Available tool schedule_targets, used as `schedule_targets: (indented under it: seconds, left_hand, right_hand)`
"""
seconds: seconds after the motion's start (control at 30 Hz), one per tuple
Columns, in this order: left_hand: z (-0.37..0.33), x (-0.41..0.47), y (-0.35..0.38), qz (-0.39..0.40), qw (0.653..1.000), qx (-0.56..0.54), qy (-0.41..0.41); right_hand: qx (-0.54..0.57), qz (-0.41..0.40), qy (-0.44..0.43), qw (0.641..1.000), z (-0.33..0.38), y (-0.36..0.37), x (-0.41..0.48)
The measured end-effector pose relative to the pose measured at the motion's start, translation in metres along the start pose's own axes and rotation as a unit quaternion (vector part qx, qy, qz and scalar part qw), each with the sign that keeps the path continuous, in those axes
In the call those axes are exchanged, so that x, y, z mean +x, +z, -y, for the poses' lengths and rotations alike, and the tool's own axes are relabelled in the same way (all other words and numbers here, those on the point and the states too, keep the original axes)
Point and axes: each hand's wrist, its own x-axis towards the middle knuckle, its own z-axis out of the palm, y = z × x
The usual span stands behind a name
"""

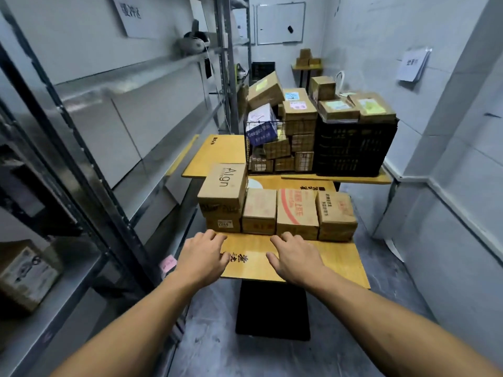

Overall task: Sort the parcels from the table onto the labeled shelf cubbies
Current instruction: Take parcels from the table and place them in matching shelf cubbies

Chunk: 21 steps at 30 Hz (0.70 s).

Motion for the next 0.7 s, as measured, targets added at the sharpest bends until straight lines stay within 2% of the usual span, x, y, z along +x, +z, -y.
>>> schedule_targets:
  seconds: [0.23,0.37,0.5,0.7]
  left_hand:
    - [0.053,0.098,0.015,-0.004,0.997,-0.015,-0.073]
    - [0.083,0.161,0.019,-0.011,0.992,-0.025,-0.127]
    - [0.105,0.216,0.030,0.004,0.989,-0.038,-0.146]
    - [0.120,0.241,0.067,0.064,0.963,-0.157,-0.209]
  right_hand:
    - [0.082,-0.003,-0.030,0.996,0.002,0.007,0.124]
    - [0.160,0.015,-0.024,0.987,0.005,0.013,0.202]
    - [0.228,0.034,-0.010,0.973,0.011,0.022,0.266]
    - [0.347,0.030,0.038,0.937,0.019,0.047,0.300]
